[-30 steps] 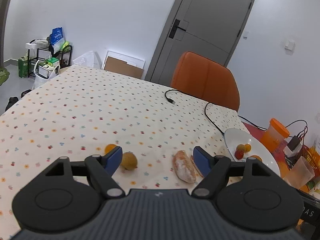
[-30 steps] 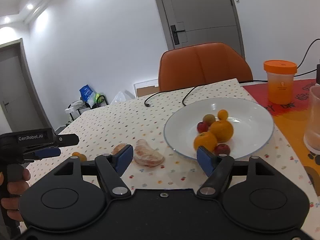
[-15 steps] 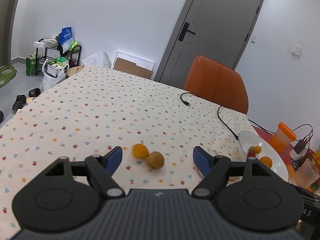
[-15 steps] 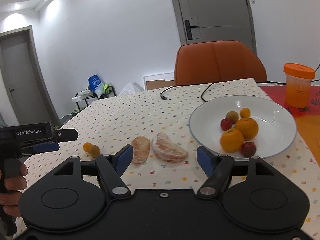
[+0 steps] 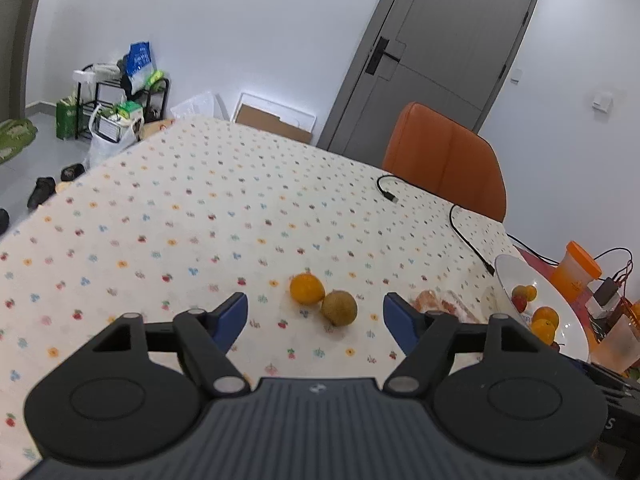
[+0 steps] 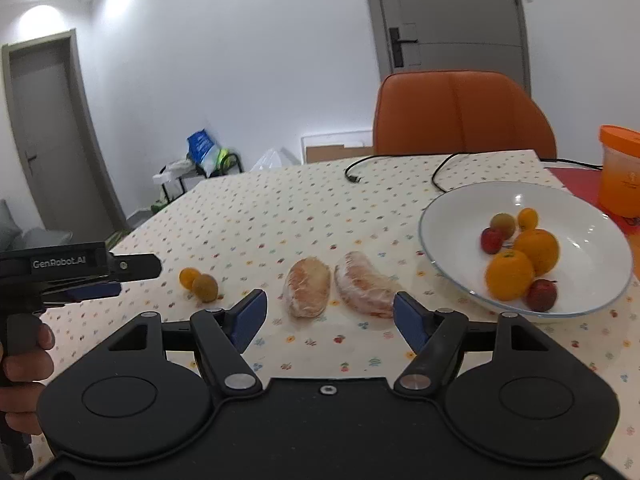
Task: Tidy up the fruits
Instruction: 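Move the left tool toward the yellow-green fruit while the right approaches a pomelo segment, then grasp the yellow-green fruit with the left tool while the right grasps the peeled pomelo segment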
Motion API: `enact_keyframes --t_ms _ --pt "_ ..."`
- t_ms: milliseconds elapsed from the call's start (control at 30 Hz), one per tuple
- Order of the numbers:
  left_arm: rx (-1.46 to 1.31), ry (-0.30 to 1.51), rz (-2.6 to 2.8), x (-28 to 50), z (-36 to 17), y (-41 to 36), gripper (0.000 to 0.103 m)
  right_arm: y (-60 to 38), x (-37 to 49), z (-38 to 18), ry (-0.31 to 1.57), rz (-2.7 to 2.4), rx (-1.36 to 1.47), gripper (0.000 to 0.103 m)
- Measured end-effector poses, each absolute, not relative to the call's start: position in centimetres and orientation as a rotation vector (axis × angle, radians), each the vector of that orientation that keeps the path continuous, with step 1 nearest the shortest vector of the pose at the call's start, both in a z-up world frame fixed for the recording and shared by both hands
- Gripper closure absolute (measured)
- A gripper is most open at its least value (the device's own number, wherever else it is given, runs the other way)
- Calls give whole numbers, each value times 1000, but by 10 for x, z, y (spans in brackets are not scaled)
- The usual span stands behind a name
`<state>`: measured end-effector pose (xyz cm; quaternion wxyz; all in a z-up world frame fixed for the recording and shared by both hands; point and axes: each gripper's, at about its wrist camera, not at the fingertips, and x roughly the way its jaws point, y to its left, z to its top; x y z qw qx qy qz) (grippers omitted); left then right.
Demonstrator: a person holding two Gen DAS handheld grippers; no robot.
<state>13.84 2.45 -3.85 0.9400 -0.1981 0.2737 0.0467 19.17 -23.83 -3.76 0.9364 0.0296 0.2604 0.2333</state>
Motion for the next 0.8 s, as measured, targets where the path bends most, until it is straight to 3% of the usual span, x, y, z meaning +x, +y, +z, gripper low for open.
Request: enact_keyframes --t_ms 333,800 --pt "-396 575 53 150 -49 16 46 -221 203 -47 578 510 50 49" --pt "-414 617 58 176 -61 10 63 -213 226 -56 625 520 70 55"
